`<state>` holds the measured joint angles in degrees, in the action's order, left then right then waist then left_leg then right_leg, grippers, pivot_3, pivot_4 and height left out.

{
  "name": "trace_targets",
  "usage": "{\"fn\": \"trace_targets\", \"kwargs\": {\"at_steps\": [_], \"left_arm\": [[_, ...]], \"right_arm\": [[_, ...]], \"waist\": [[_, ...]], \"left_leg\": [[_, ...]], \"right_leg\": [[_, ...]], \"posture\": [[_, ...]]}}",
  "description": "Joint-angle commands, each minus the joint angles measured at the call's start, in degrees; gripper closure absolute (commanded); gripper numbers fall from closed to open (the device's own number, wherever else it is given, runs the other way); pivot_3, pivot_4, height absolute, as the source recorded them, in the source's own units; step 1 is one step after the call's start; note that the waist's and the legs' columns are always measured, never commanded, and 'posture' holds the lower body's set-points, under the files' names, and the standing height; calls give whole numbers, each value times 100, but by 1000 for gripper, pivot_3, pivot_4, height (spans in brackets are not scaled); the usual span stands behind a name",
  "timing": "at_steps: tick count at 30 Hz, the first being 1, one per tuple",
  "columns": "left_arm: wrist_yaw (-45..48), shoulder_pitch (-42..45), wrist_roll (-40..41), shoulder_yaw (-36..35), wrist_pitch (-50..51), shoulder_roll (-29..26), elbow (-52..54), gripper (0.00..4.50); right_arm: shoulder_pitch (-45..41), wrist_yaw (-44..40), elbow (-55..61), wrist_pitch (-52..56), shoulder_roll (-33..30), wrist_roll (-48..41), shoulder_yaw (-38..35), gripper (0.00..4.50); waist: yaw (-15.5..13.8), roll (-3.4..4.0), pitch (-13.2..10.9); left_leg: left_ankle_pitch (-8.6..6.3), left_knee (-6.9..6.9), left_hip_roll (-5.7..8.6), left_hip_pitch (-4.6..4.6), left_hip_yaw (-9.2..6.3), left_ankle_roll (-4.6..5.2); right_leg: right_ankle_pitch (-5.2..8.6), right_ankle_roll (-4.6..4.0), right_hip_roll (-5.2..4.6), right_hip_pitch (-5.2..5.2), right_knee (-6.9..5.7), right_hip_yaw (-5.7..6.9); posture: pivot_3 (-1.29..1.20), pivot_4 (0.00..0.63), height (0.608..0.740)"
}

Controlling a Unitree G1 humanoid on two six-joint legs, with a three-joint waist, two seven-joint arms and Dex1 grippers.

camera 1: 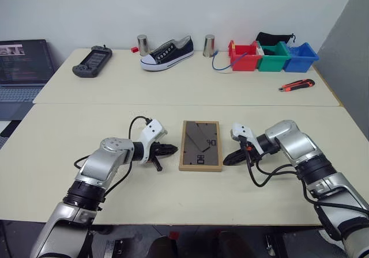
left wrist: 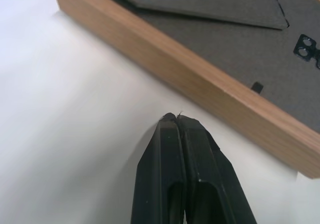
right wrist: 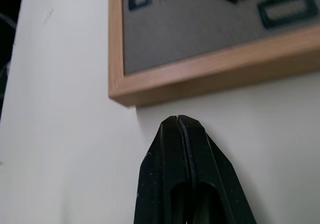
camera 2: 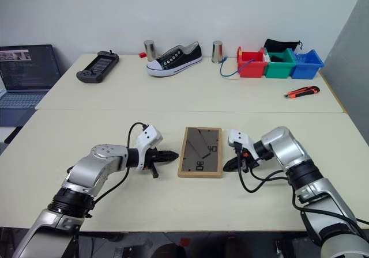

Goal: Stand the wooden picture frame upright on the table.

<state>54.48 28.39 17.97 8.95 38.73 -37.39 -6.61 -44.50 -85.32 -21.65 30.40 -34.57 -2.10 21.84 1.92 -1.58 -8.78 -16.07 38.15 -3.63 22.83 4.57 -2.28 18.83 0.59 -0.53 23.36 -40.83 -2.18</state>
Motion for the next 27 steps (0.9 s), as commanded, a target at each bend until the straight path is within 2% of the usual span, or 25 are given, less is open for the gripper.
{"fn": "trace_targets", "kwargs": {"at_steps": [1,3,7,8,12,19,20,21,24,25,27], "left_arm": [[349,-186,610,-605,723,-384,298,3748],[593,-253,1223,-966,1534,-557,480,3326],[384,264,2365,-1893,3604,-415,45,2467],[311,361,2445,-1995,3847,-388,-90,2255],[73,689,2565,-2165,4465,-220,-692,1528],[58,934,2537,-1710,4835,-158,-1002,53],[93,975,2515,-1582,4799,-172,-994,11],[128,1006,2478,-1459,4728,-190,-992,1],[191,1150,2396,-1254,4568,-215,-1200,0],[242,1197,2375,-1177,4526,-243,-1279,0],[331,1267,2337,-1065,4456,-279,-1413,0]], "right_arm": [[-71,-277,75,-24,-412,-128,-183,4500],[-209,-349,71,131,-567,-209,-259,4132],[-419,-319,69,721,-542,-470,-312,3253],[-466,-293,42,924,-495,-537,-327,3227],[-579,-62,-145,1582,-268,-708,-344,3227],[-536,155,-107,1780,-89,-689,-231,3227],[-527,175,-98,1791,-65,-692,-218,3227],[-522,194,-94,1818,-43,-701,-210,3409],[-507,137,-71,1959,-16,-784,-203,3995],[-507,158,-79,2028,-8,-795,-208,4319],[-512,194,-103,2177,11,-838,-223,4433]], "waist": [[0,0,0],[10,-1,-2],[-1,-3,-4],[-4,-3,-4],[-6,-3,-4],[0,-3,-4],[0,-3,-4],[1,-3,-4],[0,-3,-4],[0,-3,-4],[1,-3,-4]], "left_leg": [[0,-1,0,0,0,0],[0,-3,-1,3,-1,0],[-1,-2,-1,11,-4,1],[-1,0,0,11,-7,1],[-1,3,4,10,-16,1],[0,2,3,16,-25,0],[0,2,4,15,-24,0],[0,2,4,15,-24,0],[0,1,4,15,-26,0],[0,1,4,15,-26,-1],[0,1,4,15,-26,-1]], "right_leg": [[0,0,0,0,1,0],[0,0,0,3,2,1],[0,0,0,9,3,4],[0,0,0,8,1,6],[0,0,2,1,2,12],[0,-1,0,4,3,19],[0,0,0,4,4,17],[0,-1,0,4,4,15],[0,-1,1,5,3,18],[0,-1,1,5,3,18],[0,-1,1,5,3,18]], "posture": [[0,150,740],[0,150,740],[0,150,740],[0,150,740],[0,150,740],[0,150,740],[0,150,740],[0,150,740],[0,150,740],[0,150,740],[0,150,740]]}}
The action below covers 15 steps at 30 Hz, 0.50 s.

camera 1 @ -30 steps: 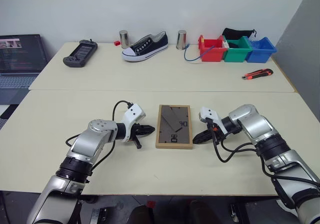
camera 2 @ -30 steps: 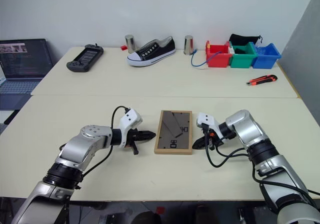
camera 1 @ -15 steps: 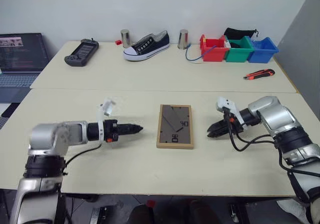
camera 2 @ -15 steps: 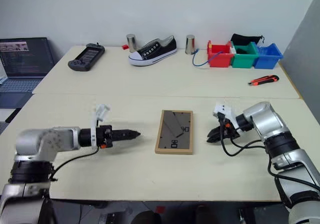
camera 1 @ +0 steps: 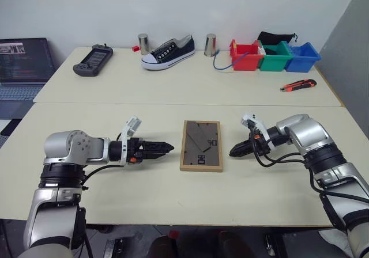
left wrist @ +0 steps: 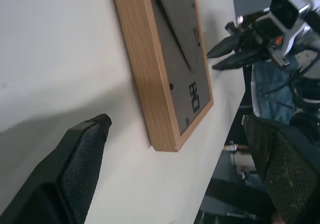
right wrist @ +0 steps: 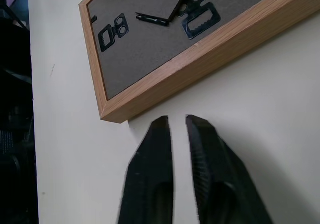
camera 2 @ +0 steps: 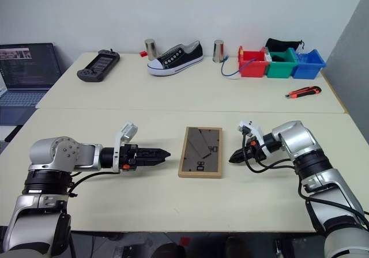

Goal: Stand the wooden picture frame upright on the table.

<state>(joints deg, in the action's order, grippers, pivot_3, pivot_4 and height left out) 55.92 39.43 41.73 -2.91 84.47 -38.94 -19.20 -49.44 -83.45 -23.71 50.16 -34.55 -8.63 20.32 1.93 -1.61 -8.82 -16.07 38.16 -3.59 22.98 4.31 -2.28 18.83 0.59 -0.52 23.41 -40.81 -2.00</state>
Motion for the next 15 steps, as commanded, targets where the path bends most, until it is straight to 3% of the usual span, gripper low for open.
{"fn": "trace_targets", "kwargs": {"at_steps": [1,9,15], "left_arm": [[222,188,-66,183,-151,-131,-210,0],[365,331,-258,575,-332,-51,-469,0],[364,574,-611,936,-660,207,-890,0]], "right_arm": [[-14,46,78,240,22,-190,-77,4433],[-19,421,-142,491,233,-268,-117,4433],[-104,1013,-558,-247,519,89,-8,4433]], "waist": [[1,0,0],[2,0,0],[-2,-1,3]], "left_leg": [[0,0,0,0,0,0],[0,0,0,0,-2,0],[0,2,4,0,-2,0]], "right_leg": [[0,0,0,0,1,0],[0,0,0,0,0,1],[0,0,-1,-1,-1,0]], "posture": [[0,150,740],[0,150,740],[0,150,740]]}}
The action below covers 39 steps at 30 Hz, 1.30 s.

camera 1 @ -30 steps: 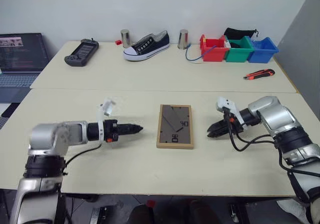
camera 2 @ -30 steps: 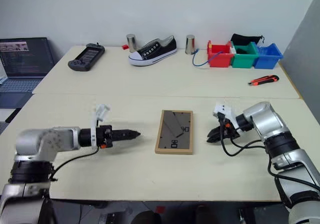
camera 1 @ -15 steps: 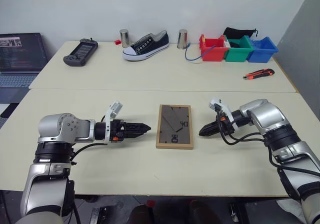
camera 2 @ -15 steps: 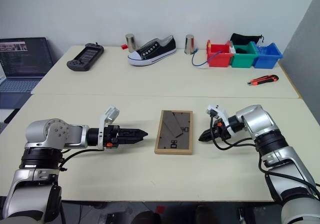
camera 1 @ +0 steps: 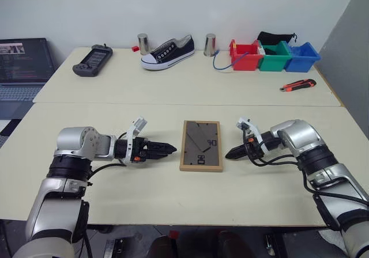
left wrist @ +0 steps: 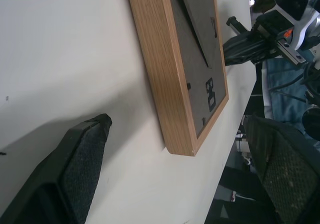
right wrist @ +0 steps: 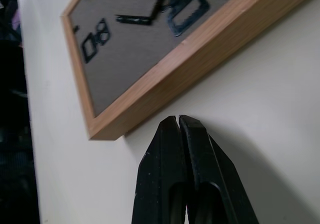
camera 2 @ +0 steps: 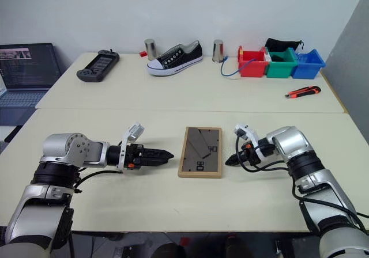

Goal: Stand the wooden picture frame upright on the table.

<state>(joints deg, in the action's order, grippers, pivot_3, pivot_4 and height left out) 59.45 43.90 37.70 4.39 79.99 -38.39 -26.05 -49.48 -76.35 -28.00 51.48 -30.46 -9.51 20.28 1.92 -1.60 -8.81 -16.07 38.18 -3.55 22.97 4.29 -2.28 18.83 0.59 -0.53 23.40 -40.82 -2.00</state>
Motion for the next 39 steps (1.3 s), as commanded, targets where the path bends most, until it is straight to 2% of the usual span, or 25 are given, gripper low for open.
{"fn": "trace_targets", "kwargs": {"at_steps": [1,15,33,39], "left_arm": [[37,147,-242,267,-258,195,-234,0],[47,255,-475,306,-545,875,-469,0],[28,166,-226,-95,-192,1089,3,0],[7,104,-285,-48,-288,1071,47,1041]], "right_arm": [[-118,332,-148,-358,158,158,-17,4433],[-120,532,-120,-318,405,175,-44,4433],[-156,639,-208,-353,607,179,-94,4433],[-144,629,-187,-346,588,172,-91,4500]], "waist": [[-5,-1,2],[-15,1,7],[0,1,7],[1,1,7]], "left_leg": [[0,3,0,-2,-1,0],[-1,62,3,-2,-23,1],[-1,59,0,-1,-27,1],[-1,58,0,1,-28,1]], "right_leg": [[0,0,0,-4,0,2],[0,0,1,-28,-27,14],[0,0,1,-26,-25,15],[0,0,2,-24,-25,15]], "posture": [[0,150,740],[0,150,740],[0,150,740],[0,150,740]]}}
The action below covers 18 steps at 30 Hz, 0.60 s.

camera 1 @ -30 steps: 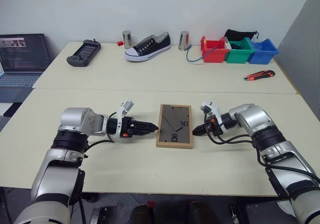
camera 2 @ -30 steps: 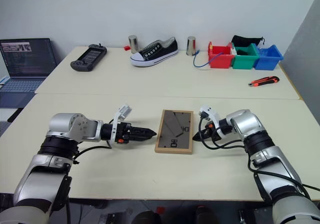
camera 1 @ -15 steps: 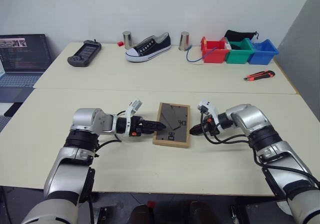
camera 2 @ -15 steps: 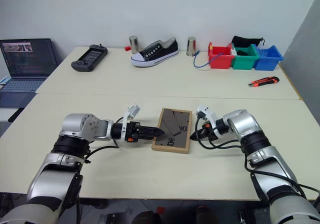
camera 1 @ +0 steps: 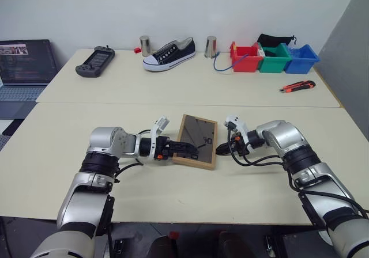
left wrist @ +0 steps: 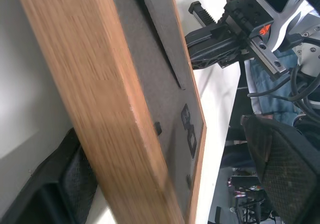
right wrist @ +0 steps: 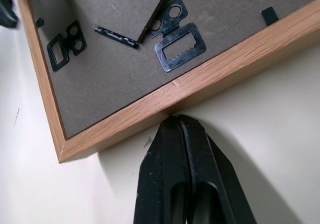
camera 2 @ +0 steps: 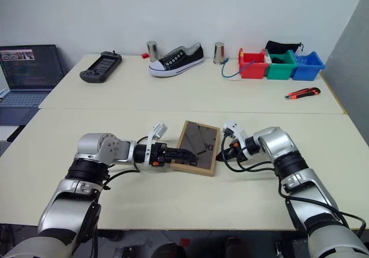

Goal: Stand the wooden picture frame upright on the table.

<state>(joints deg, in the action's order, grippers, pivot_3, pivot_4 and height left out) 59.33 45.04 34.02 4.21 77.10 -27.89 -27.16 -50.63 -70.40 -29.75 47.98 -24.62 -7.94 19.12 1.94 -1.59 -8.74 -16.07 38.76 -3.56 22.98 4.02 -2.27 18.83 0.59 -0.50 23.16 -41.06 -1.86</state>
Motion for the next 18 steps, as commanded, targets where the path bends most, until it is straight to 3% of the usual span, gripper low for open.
{"fn": "trace_targets", "kwargs": {"at_steps": [1,7,11,18], "left_arm": [[15,-9,88,-44,5,22,157,1230],[46,-27,51,-14,-73,-43,194,2499],[-23,-65,108,-82,-29,-12,231,3093],[-292,-73,283,-434,8,51,312,3188]], "right_arm": [[-19,24,10,13,-6,11,29,4500],[28,-36,22,-17,-98,26,43,4500],[87,-56,82,4,-139,21,49,4500],[141,-75,156,69,-262,-6,0,4500]], "waist": [[0,0,0],[-1,0,0],[-2,0,0],[-8,0,0]], "left_leg": [[0,-1,0,0,0,0],[0,-2,1,2,0,0],[0,-2,0,4,-1,0],[0,-2,1,6,-2,0]], "right_leg": [[0,0,0,0,0,0],[0,0,0,1,3,0],[0,0,0,1,6,0],[0,0,0,1,8,0]], "posture": [[0,150,740],[0,150,740],[0,150,740],[0,150,740]]}}
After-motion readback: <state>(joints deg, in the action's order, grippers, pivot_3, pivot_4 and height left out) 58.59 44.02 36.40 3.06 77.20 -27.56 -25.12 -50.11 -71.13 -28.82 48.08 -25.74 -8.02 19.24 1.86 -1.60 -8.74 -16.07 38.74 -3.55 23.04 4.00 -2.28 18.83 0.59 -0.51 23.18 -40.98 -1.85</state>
